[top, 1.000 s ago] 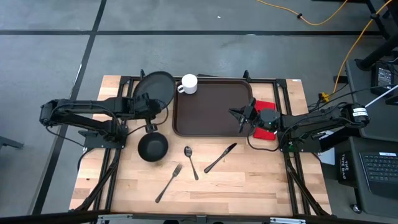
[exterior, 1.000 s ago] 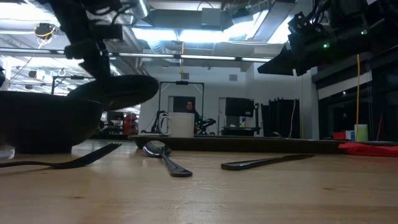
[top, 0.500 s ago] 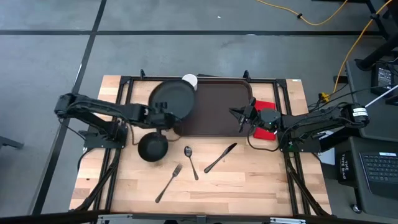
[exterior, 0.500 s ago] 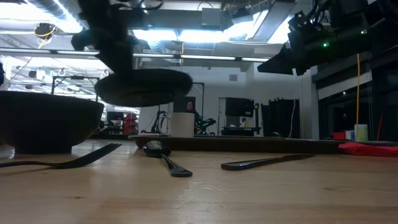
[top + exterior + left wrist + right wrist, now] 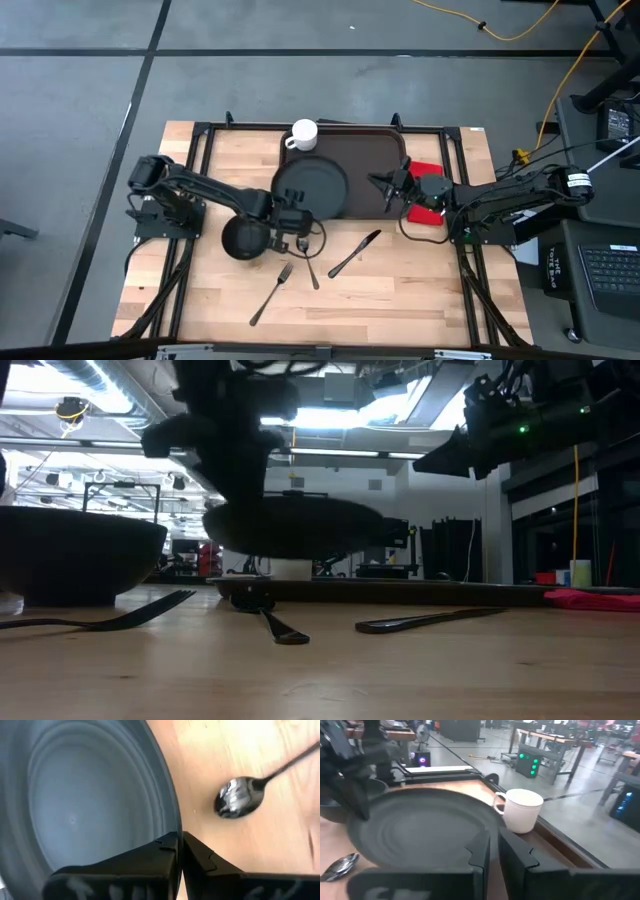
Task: Set up tray
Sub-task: Put the black plate on the brown tray below the white mug
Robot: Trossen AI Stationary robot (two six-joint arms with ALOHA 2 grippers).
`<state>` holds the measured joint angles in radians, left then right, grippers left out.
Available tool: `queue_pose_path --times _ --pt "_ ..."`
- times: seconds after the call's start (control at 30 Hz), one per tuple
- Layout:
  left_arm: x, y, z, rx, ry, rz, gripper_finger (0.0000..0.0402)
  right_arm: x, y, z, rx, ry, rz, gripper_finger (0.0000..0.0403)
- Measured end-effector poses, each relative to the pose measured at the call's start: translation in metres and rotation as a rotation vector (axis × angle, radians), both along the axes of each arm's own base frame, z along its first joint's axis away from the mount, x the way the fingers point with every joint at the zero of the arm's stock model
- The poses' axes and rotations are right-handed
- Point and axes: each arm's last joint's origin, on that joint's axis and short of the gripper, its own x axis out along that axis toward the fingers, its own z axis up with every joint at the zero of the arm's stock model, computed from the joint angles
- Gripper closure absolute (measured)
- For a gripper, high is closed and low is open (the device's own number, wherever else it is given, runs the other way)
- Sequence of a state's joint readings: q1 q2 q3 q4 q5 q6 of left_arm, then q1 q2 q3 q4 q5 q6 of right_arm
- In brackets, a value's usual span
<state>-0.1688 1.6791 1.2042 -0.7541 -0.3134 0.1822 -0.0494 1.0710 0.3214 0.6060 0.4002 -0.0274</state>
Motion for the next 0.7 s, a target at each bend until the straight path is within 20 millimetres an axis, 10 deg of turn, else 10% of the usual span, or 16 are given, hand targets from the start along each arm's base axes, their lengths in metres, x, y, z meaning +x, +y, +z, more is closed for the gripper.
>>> queue_pose_path --times 0.7 --pt "0.018 0.007 -0.025 -0.053 0.030 0.046 0.0399 0.001 0.002 0.000 0.053 -0.023 0.058 0.0360"
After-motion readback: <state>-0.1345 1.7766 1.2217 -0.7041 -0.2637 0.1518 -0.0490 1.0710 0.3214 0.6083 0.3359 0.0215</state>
